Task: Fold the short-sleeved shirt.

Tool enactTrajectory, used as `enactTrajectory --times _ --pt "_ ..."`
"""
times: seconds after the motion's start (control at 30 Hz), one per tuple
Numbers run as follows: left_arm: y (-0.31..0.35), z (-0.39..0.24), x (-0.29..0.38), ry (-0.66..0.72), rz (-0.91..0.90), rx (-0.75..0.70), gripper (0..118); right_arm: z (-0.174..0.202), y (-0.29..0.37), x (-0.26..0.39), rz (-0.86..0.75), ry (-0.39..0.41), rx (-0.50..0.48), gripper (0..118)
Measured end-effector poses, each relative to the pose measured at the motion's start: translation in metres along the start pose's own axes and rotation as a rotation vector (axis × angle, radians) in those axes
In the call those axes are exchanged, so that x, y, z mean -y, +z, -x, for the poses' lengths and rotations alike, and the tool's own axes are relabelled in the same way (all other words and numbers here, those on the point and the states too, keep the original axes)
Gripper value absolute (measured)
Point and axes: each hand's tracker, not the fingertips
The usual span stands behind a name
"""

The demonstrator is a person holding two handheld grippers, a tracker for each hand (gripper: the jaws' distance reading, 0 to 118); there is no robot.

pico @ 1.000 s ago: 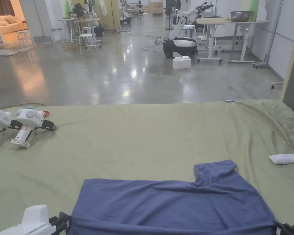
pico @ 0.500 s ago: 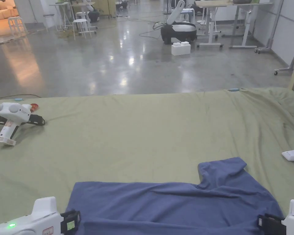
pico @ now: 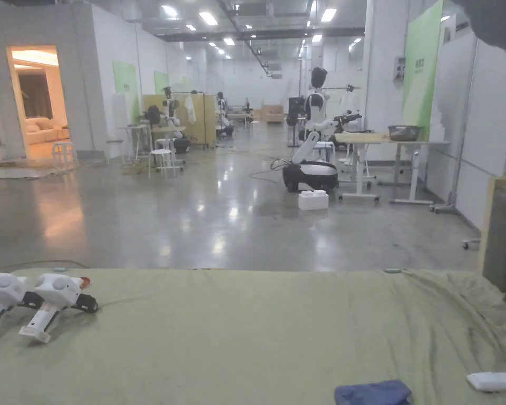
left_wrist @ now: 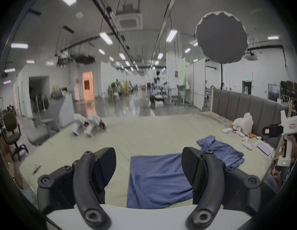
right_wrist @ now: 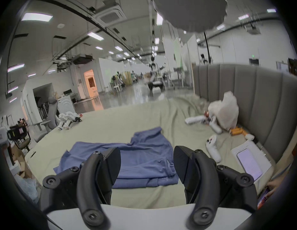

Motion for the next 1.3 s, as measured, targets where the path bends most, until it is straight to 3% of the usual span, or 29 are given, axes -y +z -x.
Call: enactTrajectory --times 0.07,0.13,0.17,0.23,0.3,0.37,0.43,0.83,0.93,0.97,1.0,1.03,1.07,1.13,1.3 --pt "0.03 -0.01 -0.006 -0.01 -0.063 -0.027 76 0.015 0.026 -0.001 -0.039 0.011 -0.025 69" --pt "0.051 -0.015 -0.011 0.017 -0.079 -0.026 59 0.029 0.049 -0.001 -0.083 0.029 -0.031 64" --pt "0.062 -0.017 -0.014 0.022 -0.096 -0.017 43 0.037 0.059 0.0 -0.095 0.051 -0.018 55" --pt "0.079 -0.023 -0.017 0.02 -0.118 -0.027 24 0.048 0.071 -0.001 -0.127 0.116 -0.015 36" --pt "0.092 -0.024 -0.022 0.003 -0.147 -0.016 5 0.058 0.084 0.0 -0.146 0.128 0.0 7" --pt "0.103 -0.026 -0.024 0.012 -0.168 0.023 0 0.06 0.088 -0.001 -0.162 0.092 -0.022 0" --pt "0.107 -0.025 -0.026 0.032 -0.171 0.055 0 0.061 0.092 -0.001 -0.161 0.041 -0.051 0" --pt "0.085 -0.007 -0.015 0.104 -0.076 0.064 1 0.054 0.085 0.002 -0.139 0.027 -0.048 0" --pt "0.044 0.012 0.016 0.19 0.036 0.014 45 0.05 0.078 0.011 -0.093 0.011 -0.055 0" --pt "0.029 0.018 0.027 0.204 0.095 0.018 53 0.049 0.075 0.015 -0.07 0.005 -0.058 0" --pt "0.01 0.027 0.042 0.228 0.158 0.039 53 0.048 0.073 0.02 -0.047 0.002 -0.062 0" --pt "-0.007 0.033 0.057 0.24 0.225 0.059 71 0.047 0.07 0.025 -0.031 -0.002 -0.062 0" --pt "-0.022 0.038 0.072 0.239 0.251 0.073 80 0.045 0.067 0.03 -0.007 -0.007 -0.061 0" --pt "-0.055 0.043 0.099 0.187 0.344 0.069 80 0.039 0.059 0.042 0.046 -0.008 -0.063 0" --pt "-0.132 0.051 0.156 0.204 0.517 0.019 75 0.024 0.042 0.06 0.126 -0.041 -0.032 0"
